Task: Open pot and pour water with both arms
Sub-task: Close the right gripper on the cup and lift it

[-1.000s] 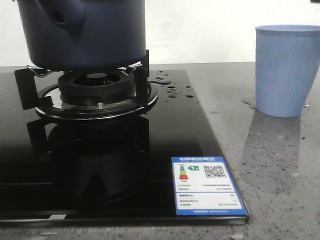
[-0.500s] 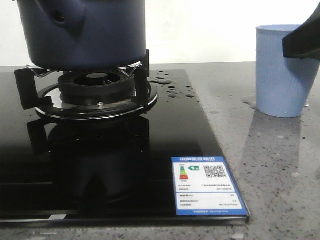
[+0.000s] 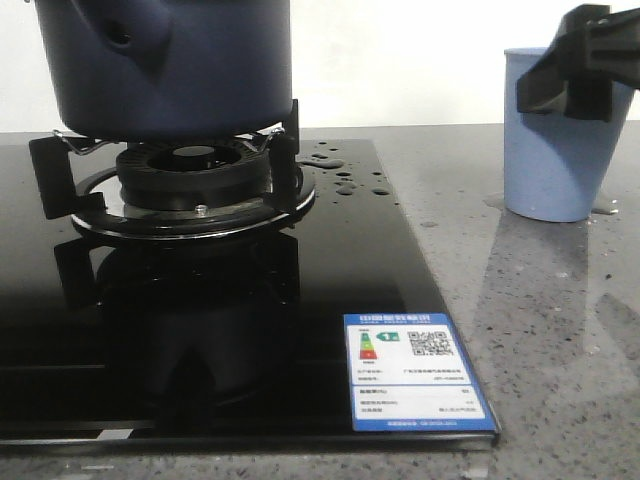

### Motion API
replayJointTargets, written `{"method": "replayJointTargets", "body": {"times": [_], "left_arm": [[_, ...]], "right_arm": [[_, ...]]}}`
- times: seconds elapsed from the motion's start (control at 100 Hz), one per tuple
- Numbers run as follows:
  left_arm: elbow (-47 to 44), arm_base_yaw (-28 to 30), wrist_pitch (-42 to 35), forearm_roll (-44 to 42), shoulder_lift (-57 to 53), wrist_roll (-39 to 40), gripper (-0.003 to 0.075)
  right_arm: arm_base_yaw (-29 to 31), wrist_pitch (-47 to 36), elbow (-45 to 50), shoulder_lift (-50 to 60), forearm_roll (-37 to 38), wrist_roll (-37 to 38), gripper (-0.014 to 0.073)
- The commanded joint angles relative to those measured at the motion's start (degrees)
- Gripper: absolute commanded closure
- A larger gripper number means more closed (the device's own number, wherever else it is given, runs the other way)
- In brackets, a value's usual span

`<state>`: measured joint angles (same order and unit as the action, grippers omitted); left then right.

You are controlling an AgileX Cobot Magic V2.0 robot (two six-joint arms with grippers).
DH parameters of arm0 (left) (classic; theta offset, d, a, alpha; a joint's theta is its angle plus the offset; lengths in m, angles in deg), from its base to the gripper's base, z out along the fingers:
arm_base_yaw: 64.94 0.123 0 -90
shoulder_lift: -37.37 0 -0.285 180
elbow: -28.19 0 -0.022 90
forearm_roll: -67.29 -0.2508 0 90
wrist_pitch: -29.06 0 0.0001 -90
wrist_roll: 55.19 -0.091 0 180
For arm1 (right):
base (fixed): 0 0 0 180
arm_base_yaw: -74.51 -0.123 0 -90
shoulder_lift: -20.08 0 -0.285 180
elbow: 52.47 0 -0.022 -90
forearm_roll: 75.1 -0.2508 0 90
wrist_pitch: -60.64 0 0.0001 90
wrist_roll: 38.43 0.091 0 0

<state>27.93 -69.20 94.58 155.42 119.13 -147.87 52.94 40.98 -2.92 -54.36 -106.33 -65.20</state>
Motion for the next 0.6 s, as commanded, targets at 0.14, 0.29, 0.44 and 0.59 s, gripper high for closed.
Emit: {"method": "replayJointTargets", "body": {"times": [0.14, 0.29, 0.44, 0.59], "left_arm": [[2.0, -0.2, -0.4, 5.6, -1.9, 0.5, 0.0475], [2.0, -0.2, -0.4, 6.2, -1.9, 0.5, 0.0475], [2.0, -0.2, -0.4, 6.3, -2.4, 1.2, 0.0475], [2.0, -0.2, -0.4, 6.2, -4.1, 2.2, 0.0475]], "right_arm": [[-0.1, -9.1, -3.4, -3.9, 9.9, 9.2, -0.0062], [-0.1, -10.1, -3.4, -6.9, 13.0, 17.3, -0.0061], [-0.1, -9.7, -3.4, -8.2, 13.8, 18.4, 0.0028], [-0.1, -9.7, -3.4, -8.2, 15.8, 18.4, 0.0227]]}}
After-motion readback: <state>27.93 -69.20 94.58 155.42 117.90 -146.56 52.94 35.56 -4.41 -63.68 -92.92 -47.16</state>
